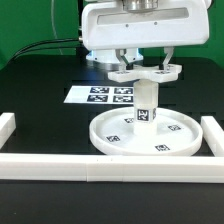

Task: Assemble round table

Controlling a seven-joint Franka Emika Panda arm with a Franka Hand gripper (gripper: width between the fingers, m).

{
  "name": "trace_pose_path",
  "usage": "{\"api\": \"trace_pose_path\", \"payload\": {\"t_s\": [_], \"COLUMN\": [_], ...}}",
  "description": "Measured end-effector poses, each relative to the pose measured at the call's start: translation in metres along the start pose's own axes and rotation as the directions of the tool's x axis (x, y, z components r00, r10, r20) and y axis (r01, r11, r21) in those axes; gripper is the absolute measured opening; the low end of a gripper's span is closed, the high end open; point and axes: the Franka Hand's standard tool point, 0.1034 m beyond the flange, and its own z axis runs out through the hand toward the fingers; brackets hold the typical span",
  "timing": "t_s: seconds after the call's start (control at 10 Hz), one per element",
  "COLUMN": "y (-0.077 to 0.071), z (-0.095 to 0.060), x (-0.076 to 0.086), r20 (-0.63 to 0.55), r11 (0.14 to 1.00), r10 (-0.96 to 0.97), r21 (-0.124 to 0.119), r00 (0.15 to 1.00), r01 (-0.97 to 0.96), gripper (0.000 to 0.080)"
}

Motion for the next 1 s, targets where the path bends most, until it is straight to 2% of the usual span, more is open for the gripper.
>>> {"api": "trace_pose_path", "payload": {"t_s": [0.3, 0.4, 0.7, 0.8, 1.0], "y": [-0.0039, -0.0051, -0.0042, -0.0057, -0.0107], "z": [0.0005, 0.0007, 0.0012, 0.0012, 0.0019], "x": [0.0023, 0.002, 0.0029, 0.0051, 0.0077], "r20": [-0.046, -0.041, -0.007, 0.012, 0.049], "r11": [0.939, 0.906, 0.727, 0.659, 0.501], "r10": [0.343, 0.422, 0.682, 0.747, 0.86], "r21": [0.046, 0.053, 0.112, 0.118, 0.105], "r00": [0.938, 0.906, 0.731, 0.665, 0.507], "r01": [-0.341, -0.42, -0.677, -0.743, -0.859], "gripper": [0.0442, 0.0442, 0.0443, 0.0443, 0.0443]}}
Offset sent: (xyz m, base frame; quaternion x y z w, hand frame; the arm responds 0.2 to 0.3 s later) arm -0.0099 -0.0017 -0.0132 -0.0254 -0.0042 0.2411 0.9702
